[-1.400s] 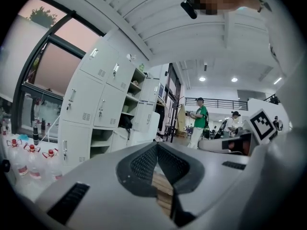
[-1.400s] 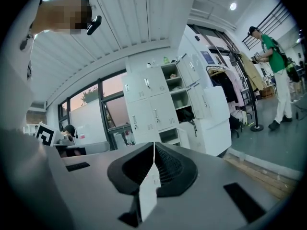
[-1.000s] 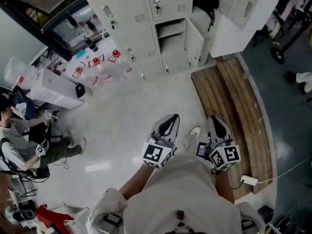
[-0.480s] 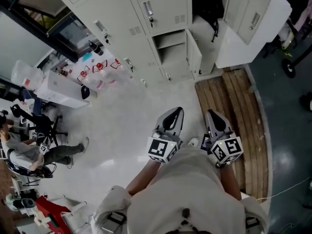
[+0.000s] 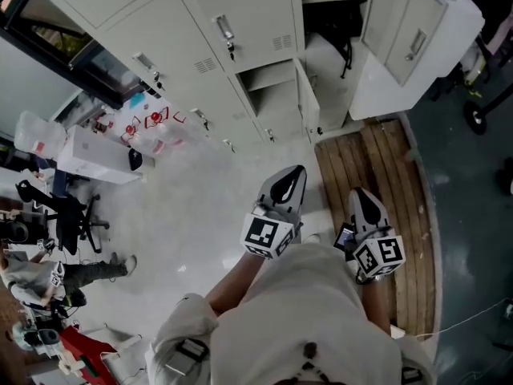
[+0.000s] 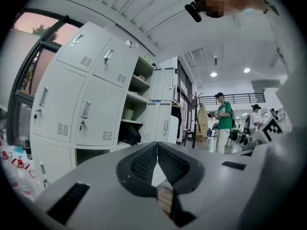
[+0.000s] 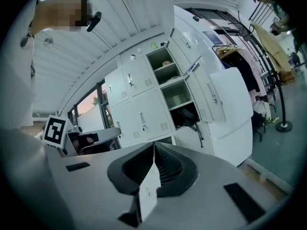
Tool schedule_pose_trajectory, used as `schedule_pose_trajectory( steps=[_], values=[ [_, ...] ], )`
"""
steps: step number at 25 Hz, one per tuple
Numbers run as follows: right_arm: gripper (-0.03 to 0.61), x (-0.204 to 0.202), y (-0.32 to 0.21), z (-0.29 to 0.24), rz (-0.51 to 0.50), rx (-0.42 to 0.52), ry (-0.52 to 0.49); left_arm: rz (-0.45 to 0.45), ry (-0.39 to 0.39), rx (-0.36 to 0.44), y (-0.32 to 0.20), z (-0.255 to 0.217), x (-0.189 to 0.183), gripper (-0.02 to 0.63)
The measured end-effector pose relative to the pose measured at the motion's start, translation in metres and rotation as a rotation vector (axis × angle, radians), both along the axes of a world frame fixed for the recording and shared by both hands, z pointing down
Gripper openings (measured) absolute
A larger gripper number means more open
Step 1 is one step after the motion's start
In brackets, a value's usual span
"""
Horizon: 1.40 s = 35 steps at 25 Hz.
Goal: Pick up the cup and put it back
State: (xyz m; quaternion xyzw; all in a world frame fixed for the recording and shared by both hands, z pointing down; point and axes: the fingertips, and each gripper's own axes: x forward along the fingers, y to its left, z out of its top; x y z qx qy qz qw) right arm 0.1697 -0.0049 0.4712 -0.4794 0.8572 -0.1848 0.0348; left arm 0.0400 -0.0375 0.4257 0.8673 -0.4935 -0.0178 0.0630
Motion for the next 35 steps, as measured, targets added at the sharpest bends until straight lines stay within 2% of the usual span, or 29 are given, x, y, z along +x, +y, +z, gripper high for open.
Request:
schedule_pose_trajectory(
  steps=[6, 12, 18, 22, 29, 35],
  values=[
    [0.028, 0.017, -0.051, 0.015, 0.074, -0.025, 0.023, 0.063, 0.024, -0.011, -0.068, 0.012, 0.018, 0.009],
    [0.028, 0.013, -0.144, 0.004, 0.107, -0.016, 0.064, 0.144, 0.044, 0.020, -0.169, 0.001, 0.030, 0.009],
    [0.026, -0.002, -0.232, -0.012, 0.159, -0.002, 0.068, 0.214, 0.077, 0.036, -0.245, -0.018, 0.023, 0.009],
    [0.028, -0.014, -0.281, -0.025, 0.171, 0.033, 0.068, 0.222, 0.070, 0.077, -0.291, -0.032, 0.010, 0.009],
    [0.028, -0.033, -0.316, -0.037, 0.154, 0.059, 0.138, 0.212, 0.062, 0.113, -0.330, -0.058, -0.008, 0.009],
    [0.028, -0.047, -0.359, -0.053, 0.113, 0.098, 0.149, 0.185, 0.053, 0.132, -0.352, -0.069, -0.017, 0.009]
  ],
)
